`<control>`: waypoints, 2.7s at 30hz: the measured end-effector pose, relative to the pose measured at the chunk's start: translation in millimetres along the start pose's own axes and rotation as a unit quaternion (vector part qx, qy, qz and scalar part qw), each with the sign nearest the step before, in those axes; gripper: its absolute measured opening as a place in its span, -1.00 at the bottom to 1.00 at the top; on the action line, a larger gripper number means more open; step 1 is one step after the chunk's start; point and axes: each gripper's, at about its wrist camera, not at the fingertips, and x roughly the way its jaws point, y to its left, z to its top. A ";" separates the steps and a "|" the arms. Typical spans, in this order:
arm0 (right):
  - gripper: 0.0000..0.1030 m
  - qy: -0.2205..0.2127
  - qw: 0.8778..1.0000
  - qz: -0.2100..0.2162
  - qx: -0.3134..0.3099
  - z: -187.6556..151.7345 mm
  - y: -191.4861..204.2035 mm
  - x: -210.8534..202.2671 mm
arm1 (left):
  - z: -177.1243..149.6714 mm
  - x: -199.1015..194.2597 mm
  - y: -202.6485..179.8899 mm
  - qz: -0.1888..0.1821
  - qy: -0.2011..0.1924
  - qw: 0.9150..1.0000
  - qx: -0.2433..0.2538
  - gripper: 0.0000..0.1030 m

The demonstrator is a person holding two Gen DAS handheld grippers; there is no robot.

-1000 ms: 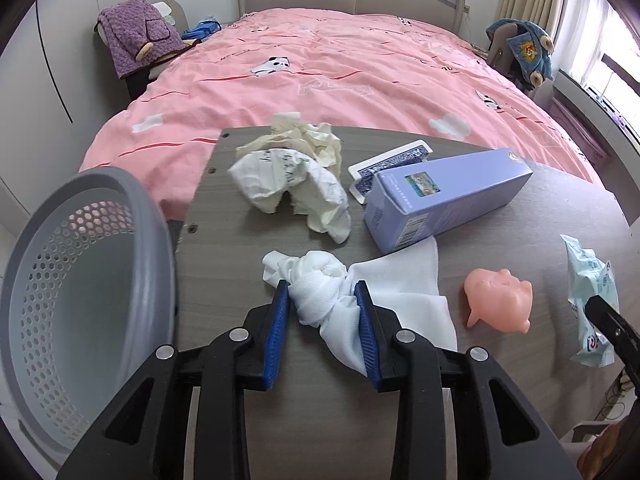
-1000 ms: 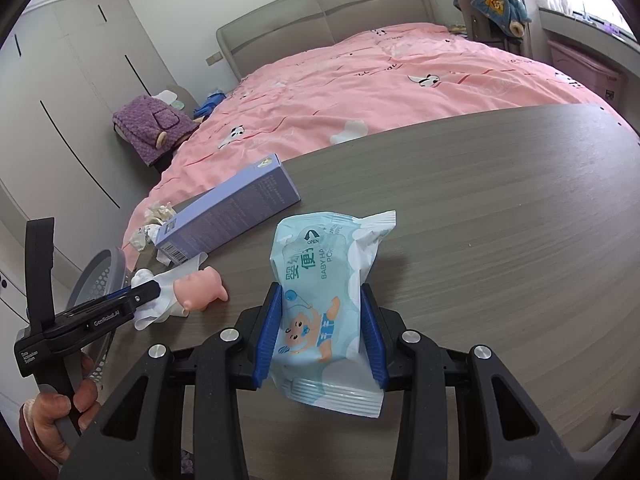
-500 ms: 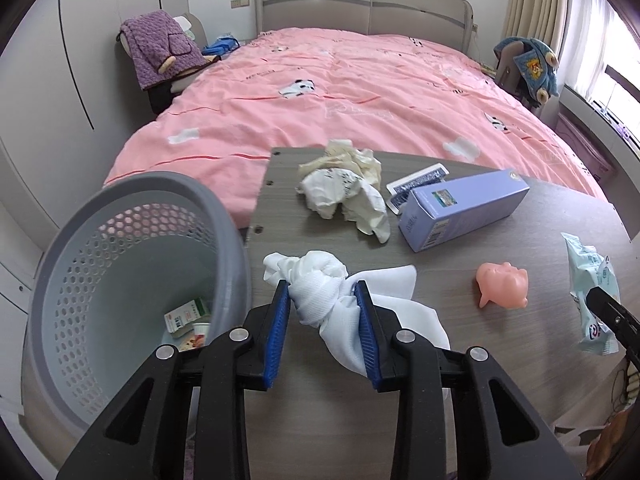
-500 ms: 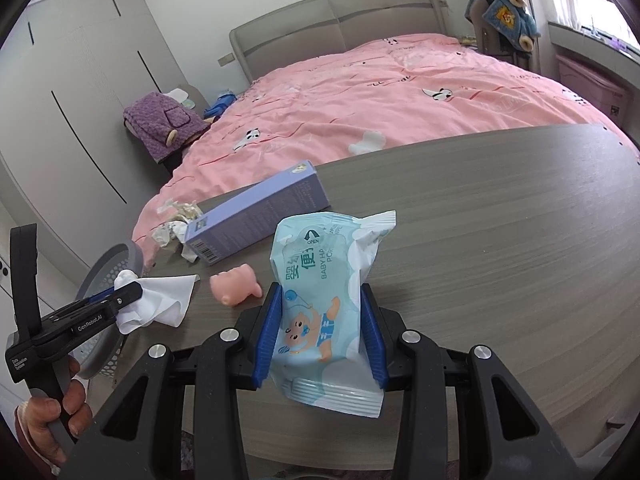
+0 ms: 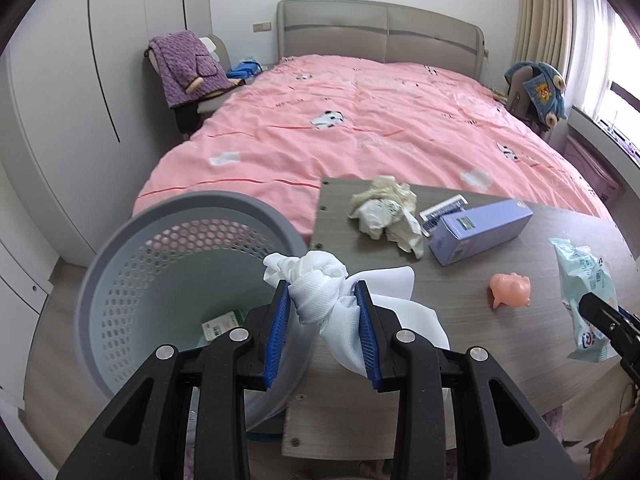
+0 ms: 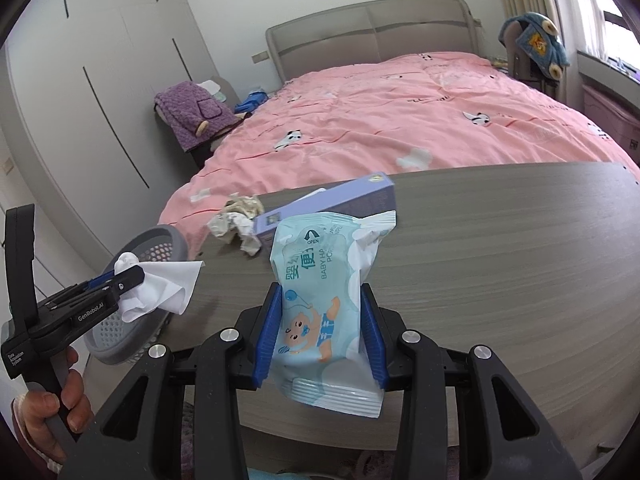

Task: Collect trash
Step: 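Carry the white cloth and wipes packet over the basket with both tools, then open both tools to drop the cloth and wipes into the basket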

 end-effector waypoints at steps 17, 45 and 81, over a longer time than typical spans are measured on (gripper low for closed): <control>-0.26 0.023 0.996 0.053 -0.068 5.5 82.8 30.2 | -2.8 -12.2 72.0 0.035 -0.019 0.998 -0.052 -0.38; -0.26 0.097 0.975 0.137 -0.148 10.1 194.7 125.7 | -12.6 35.6 157.7 0.089 0.020 0.989 -0.120 -0.38; 0.15 0.096 0.969 0.154 -0.169 9.7 218.9 134.9 | -14.8 32.9 172.8 0.115 0.013 0.984 -0.134 0.25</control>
